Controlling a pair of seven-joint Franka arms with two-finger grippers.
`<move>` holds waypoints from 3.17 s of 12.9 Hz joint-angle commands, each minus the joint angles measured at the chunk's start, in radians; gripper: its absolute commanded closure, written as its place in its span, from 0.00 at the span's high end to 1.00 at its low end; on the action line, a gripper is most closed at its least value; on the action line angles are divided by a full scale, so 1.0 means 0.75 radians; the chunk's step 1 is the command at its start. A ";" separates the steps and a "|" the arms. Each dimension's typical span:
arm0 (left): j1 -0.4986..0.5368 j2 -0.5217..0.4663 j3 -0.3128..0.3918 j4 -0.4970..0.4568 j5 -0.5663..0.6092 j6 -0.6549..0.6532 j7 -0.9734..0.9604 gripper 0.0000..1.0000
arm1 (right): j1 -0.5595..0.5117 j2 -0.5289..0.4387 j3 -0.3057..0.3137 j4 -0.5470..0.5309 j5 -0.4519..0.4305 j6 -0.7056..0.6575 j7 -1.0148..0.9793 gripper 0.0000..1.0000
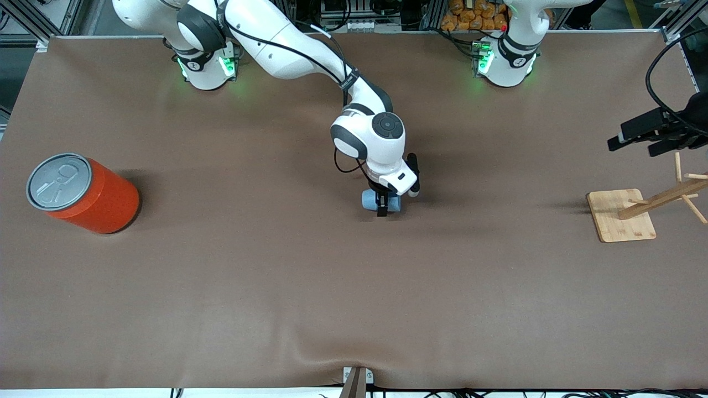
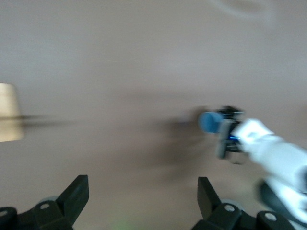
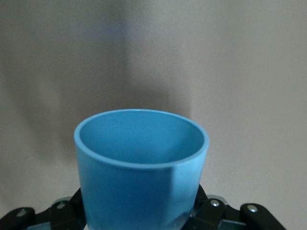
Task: Flip cup
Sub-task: 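Reach the left gripper to the cup held by the right gripper, then grasp the cup with the left gripper while the right gripper releases, then hold the cup with the left gripper while the right arm withdraws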
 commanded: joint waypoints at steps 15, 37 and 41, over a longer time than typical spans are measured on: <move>-0.223 0.706 -0.110 -0.309 -0.521 0.338 0.023 1.00 | 0.033 0.046 -0.013 0.045 -0.061 0.026 0.163 1.00; -0.603 0.917 -0.108 -0.161 -0.730 0.900 -0.300 0.96 | -0.764 -0.715 0.006 0.055 0.188 -0.868 0.157 1.00; -0.624 0.913 -0.110 -0.172 -0.722 0.880 -0.351 0.93 | -1.058 -0.745 0.024 0.129 0.306 -0.916 0.145 1.00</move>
